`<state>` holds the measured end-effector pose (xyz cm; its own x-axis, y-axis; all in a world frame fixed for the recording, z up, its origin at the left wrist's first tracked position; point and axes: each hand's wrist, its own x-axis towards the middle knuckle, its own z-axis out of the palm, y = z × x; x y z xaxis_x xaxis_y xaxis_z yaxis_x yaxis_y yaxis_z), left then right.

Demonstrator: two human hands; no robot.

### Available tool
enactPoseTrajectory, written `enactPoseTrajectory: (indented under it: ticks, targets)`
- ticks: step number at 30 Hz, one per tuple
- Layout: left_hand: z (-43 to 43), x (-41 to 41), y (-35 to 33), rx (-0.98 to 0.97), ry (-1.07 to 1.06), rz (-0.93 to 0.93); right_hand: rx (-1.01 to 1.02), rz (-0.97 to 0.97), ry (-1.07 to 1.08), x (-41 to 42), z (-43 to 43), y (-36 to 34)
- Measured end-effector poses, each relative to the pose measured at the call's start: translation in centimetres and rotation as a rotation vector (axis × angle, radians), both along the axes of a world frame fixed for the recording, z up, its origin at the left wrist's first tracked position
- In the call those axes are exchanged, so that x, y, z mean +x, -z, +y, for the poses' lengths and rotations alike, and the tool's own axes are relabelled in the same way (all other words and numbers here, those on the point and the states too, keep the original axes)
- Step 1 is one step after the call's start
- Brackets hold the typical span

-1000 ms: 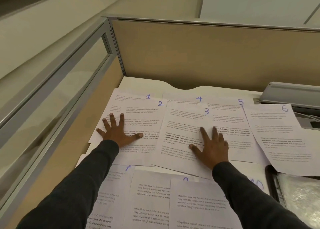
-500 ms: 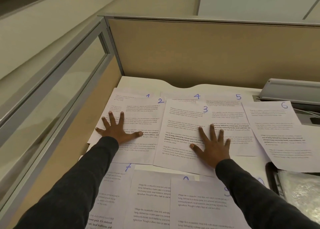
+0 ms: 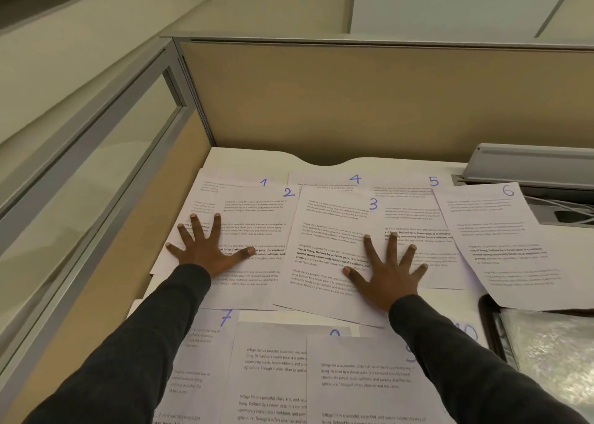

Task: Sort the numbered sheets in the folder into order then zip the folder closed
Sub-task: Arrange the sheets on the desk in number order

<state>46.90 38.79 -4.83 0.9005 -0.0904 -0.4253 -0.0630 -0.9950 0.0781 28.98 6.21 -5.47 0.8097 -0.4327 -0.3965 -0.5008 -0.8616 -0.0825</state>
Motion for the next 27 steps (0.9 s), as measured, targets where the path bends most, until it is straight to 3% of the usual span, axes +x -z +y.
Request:
enactPoseTrajectory:
  ticks: [21,27]
  targets:
    - [0.5,1.1,-0.3,-0.027,0.035,-0.019,0.036,0.006,-0.033,0.2,-0.7,-0.4]
    - [0.4,-0.3,-0.5,-0.124,0.005,-0.123,0.009,-0.08,-0.038,-0.7,-0.7,-1.4]
